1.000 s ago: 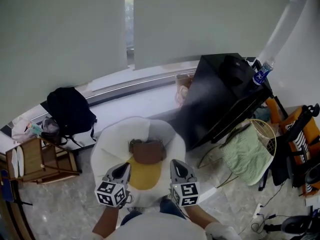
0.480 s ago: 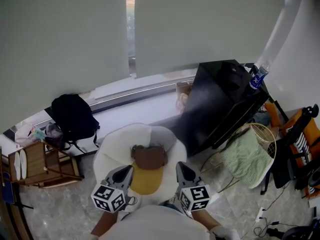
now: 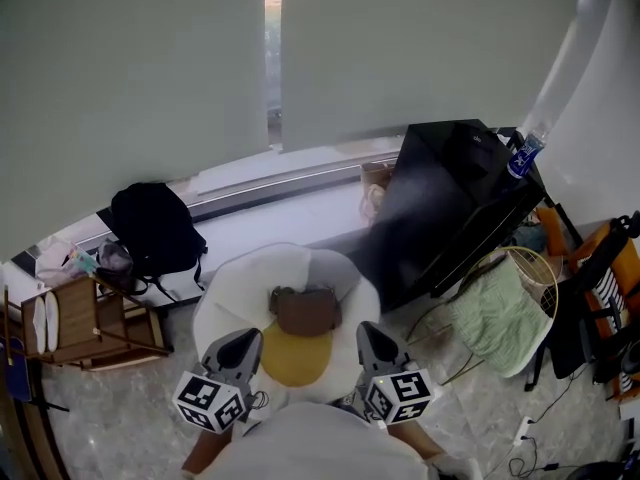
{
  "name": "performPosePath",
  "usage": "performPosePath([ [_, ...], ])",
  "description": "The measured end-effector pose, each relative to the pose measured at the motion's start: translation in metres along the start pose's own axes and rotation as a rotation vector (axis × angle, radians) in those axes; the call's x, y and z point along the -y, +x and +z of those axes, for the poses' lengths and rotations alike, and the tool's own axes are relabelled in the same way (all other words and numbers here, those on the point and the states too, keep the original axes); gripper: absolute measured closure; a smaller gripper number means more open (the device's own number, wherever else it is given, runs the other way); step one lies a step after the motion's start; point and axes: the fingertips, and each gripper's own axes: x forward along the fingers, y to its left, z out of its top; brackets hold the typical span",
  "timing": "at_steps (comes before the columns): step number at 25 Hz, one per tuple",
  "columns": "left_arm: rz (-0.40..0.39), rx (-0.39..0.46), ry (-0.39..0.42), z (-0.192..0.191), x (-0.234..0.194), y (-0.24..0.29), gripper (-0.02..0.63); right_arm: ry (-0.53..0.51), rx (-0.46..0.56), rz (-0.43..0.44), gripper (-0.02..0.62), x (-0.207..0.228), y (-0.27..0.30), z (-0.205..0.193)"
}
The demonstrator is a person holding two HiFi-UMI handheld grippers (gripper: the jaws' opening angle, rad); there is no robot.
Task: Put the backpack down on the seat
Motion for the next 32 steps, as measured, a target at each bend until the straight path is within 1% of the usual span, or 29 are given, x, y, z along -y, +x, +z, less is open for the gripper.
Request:
performPosePath([
  [4,0.012,0.018,-0.002,0.005,0.002,-0.003,0.563,-0.002,0.004,0.000,0.565,0.002,-0.002,0.002],
  [14,0.000,0.016,-0.010,0.006,0.008,-0.004,0.563,-0.037,0.010,0.029,0.565,-0.005,-0.008,0.014],
  [22,-0.012,-0.007,-0.024,0.003,0.009,-0.003,0.563,-0.046,-0.001,0.031,0.565,-0.005,-0.011,0.020],
  [26,-0.007,0.004,-0.020,0.005,0.007,-0.003,0.563,-0.055,0.002,0.033,0.565,-0.006,-0.013,0.021],
  [32,0.008,0.034,-0.039,0.009,0.001,-0.006,0.563,-0.049,0.012,0.033,0.565,-0.009,-0.014,0.022],
])
